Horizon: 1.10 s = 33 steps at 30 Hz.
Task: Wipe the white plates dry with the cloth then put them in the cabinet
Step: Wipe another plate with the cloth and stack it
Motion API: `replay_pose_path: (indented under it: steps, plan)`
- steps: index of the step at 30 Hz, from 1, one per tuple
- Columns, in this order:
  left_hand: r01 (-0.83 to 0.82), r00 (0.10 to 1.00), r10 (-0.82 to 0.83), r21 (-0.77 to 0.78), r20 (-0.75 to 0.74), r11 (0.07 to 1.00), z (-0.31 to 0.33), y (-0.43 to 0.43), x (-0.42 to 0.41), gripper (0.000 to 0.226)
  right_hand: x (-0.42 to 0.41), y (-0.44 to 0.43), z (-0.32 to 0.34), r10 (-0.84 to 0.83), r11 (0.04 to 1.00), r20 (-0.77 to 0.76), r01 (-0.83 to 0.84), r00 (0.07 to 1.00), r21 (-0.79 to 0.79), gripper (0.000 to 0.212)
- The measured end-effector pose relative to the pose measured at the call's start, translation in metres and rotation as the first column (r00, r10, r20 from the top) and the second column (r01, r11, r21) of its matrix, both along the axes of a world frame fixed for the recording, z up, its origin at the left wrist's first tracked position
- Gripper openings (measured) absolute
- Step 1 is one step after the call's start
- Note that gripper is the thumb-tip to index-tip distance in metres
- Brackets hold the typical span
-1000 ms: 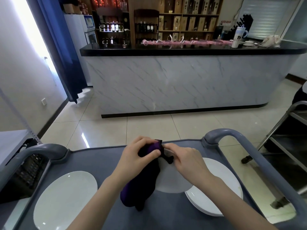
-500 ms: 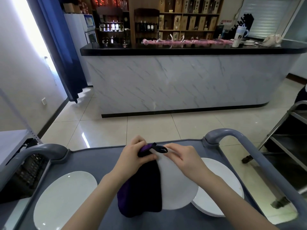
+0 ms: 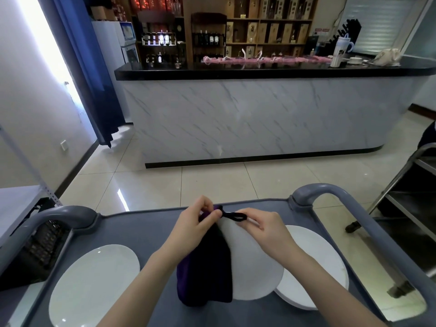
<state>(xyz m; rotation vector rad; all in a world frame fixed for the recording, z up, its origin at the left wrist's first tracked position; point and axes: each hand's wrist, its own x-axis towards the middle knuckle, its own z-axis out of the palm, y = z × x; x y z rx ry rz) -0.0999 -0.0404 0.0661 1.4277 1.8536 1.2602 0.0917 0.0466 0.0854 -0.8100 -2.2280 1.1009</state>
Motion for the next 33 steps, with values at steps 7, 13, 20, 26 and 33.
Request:
replay_pose_path:
  steps: [7,13,20,26,33]
  plan:
    - [-0.224,0.967,0.219,-0.029,-0.127,0.974,-0.009,0.001,0.004,0.049,0.001,-0.001,-0.004,-0.014,1.0,0.024,0.014,1.0,-0.018,0.011]
    - [-0.058,0.944,0.184,-0.409,0.275,0.911,0.003,0.006,-0.004,0.047,0.006,-0.001,-0.006,-0.017,0.996,0.027,0.019,1.0,-0.083,0.013]
    - [0.168,0.917,-0.146,-0.027,0.372,0.985,-0.004,-0.024,-0.016,0.058,0.009,0.006,-0.002,-0.063,0.992,0.027,0.066,0.998,-0.103,0.013]
    - [0.285,0.958,-0.288,-0.159,0.006,0.945,-0.001,-0.02,-0.018,0.057,0.01,0.005,-0.004,-0.075,0.984,-0.001,0.074,0.997,-0.159,0.013]
    - [0.077,0.996,-0.085,-0.208,-0.032,0.975,-0.015,-0.003,-0.027,0.007,0.007,0.001,-0.001,-0.164,0.983,-0.098,0.155,0.981,-0.093,0.015]
